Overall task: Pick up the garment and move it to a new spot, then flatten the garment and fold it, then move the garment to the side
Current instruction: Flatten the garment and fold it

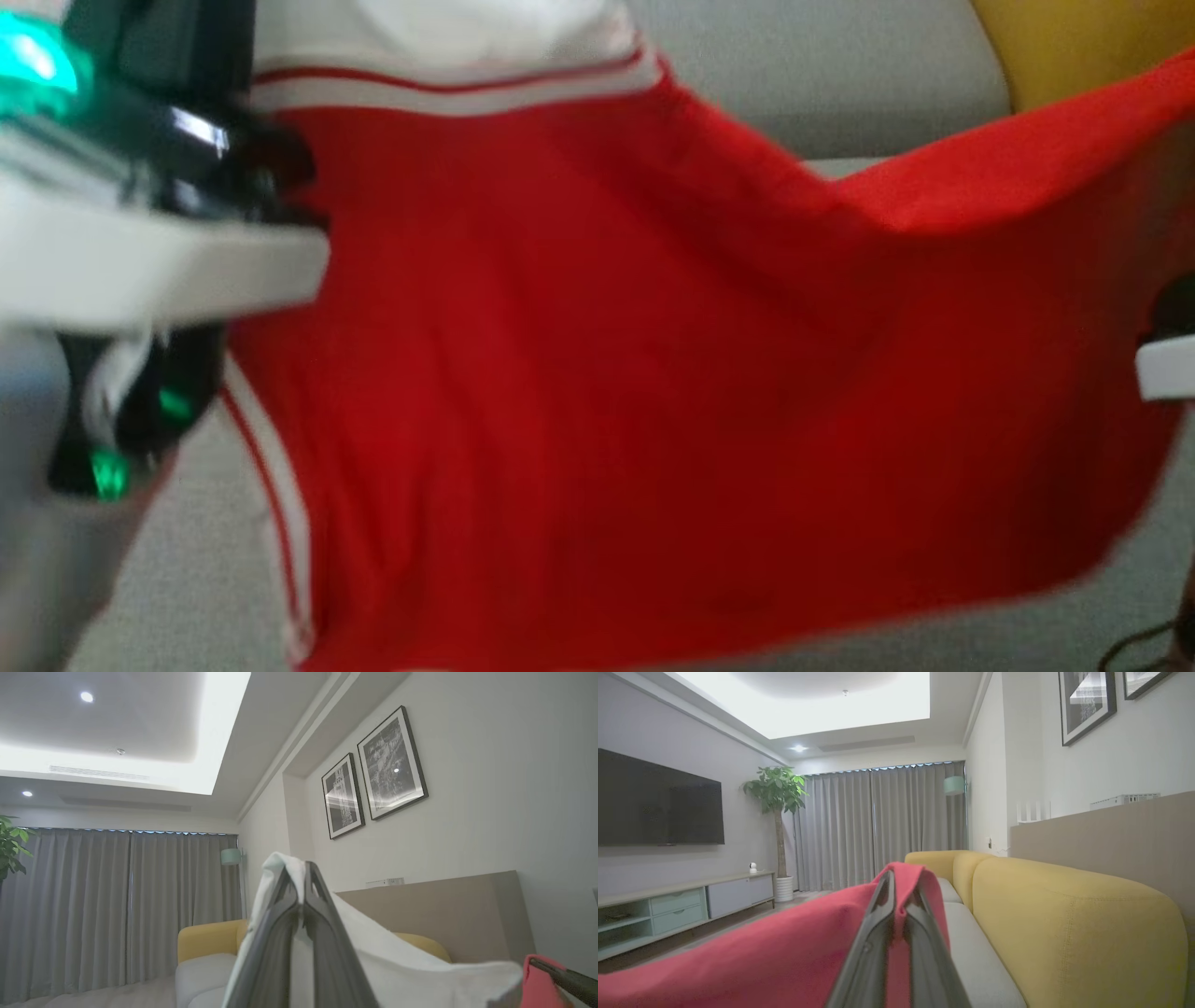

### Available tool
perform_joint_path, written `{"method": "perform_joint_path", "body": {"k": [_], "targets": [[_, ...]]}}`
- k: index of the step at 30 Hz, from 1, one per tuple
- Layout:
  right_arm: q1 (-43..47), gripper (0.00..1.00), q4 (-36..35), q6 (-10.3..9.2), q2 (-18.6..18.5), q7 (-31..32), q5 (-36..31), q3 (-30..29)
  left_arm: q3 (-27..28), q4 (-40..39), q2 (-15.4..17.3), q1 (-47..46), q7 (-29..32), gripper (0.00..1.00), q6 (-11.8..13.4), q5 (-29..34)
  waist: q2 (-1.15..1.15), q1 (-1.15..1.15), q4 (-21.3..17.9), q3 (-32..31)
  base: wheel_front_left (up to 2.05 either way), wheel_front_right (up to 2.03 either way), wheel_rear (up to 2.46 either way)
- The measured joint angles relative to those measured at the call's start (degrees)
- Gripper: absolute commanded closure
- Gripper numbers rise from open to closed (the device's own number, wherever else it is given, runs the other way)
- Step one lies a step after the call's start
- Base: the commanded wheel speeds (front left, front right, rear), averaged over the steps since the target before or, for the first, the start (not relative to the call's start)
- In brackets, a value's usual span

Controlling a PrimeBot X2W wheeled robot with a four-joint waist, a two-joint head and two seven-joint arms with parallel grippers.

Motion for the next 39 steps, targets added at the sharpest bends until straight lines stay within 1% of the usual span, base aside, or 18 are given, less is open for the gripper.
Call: {"method": "perform_joint_path", "body": {"k": [3, 6, 7, 10, 13, 14, 18, 21, 23, 26, 31, 34, 37, 39], "targets": [[-2.5, 1.0, 1.96, 0.0, -0.25, 2.04, 0.09, -0.12, -0.47, 5.09, -0.02, -3.91, 1.0, 1.0, -1.6, -0.01, 0.0, 0.01, -0.19, 1.88, 0.0, 0.0, 0.0], [-6.84, 1.0, 6.86, 0.0, -0.87, 3.22, 0.09, 1.03, -0.98, 11.68, -0.1, -8.97, 1.53, 1.0, -3.07, 0.3, 0.0, 0.01, -0.41, 4.91, 0.0, 0.0, 0.0], [-6.84, 1.0, 6.86, 0.0, -0.87, 3.22, 0.09, 1.03, -0.98, 11.68, -0.1, -8.97, 1.53, 1.0, -3.07, 0.3, 0.0, 0.01, -0.41, 4.91, 0.0, 0.0, 0.0], [-14.9, 1.0, 15.33, 0.0, -1.89, 2.91, -0.7, 2.6, -1.44, 20.59, -0.04, -15.29, 2.35, 1.0, -4.38, 2.37, 0.0, 0.03, -0.82, 8.65, 0.0, 0.0, 0.0], [-25.1, 1.0, 24.74, 0.0, -2.48, 0.13, -3.32, 3.42, -1.43, 29.71, -0.13, -21.52, 1.14, 1.0, -5.8, 4.54, 0.0, 0.03, -1.37, 12.57, 0.0, 0.0, 0.0], [-28.64, 1.0, 28.06, 0.0, -2.46, -0.97, -3.96, 3.65, -1.43, 32.99, -0.29, -23.93, 0.16, 1.0, -6.42, 5.46, 0.0, 0.03, -1.54, 13.9, 0.0, 0.0, 0.0], [-41.08, 1.0, 41.54, 0.0, -2.36, -6.9, -10.04, 5.53, -1.44, 43.35, -2.31, -32.99, -4.47, 1.0, -6.53, 9.17, -0.01, 0.04, -2.13, 18.6, 0.0, 0.0, 0.0], [-48.6, 1.0, 51.09, 0.0, -1.26, -11.11, -14.24, 4.39, -1.49, 50.38, -4.35, -38.19, -9.37, 1.0, -6.55, 11.43, 0.0, 0.03, -2.33, 21.43, 0.0, 0.0, 0.0], [-52.09, 1.0, 56.53, 0.0, -0.41, -13.9, -17.15, 3.03, -1.77, 54.64, -5.56, -40.48, -12.77, 1.0, -6.76, 12.67, -0.01, 0.03, -2.23, 23.05, 0.0, 0.0, 0.0], [-55.37, 1.0, 63.45, 0.0, 0.04, -17.51, -21.27, 1.12, -1.55, 59.11, -8.24, -41.61, -16.57, 1.0, -7.01, 12.37, 0.0, 0.01, -1.58, 25.45, 0.0, 0.0, 0.0], [-56.87, 1.0, 73.76, 0.0, 0.99, -25.96, -25.47, -3.69, -1.48, 63.85, -12.25, -39.68, -22.43, 1.0, -8.94, 9.83, 0.0, 0.01, 0.19, 29.62, 0.0, 0.0, 0.0], [-56.71, 1.0, 79.4, 0.0, 1.13, -30.64, -26.57, -5.11, -1.42, 65.42, -13.41, -36.91, -25.99, 1.0, -10.63, 8.48, -0.01, 0.03, 1.44, 32.1, 0.0, 0.0, 0.0], [-56.43, 1.0, 83.74, 0.0, 1.13, -34.85, -26.52, -4.75, -1.46, 65.73, -14.17, -31.47, -28.18, 1.0, -12.8, 6.95, -0.01, 0.02, 2.91, 33.42, 0.0, 0.0, 0.0], [-55.62, 1.0, 85.3, 0.0, 1.19, -36.62, -25.07, -3.92, -1.37, 65.0, -14.16, -27.22, -29.31, 1.0, -13.84, 6.1, -0.01, 0.02, 3.61, 33.55, 0.0, 0.0, 0.0]]}}
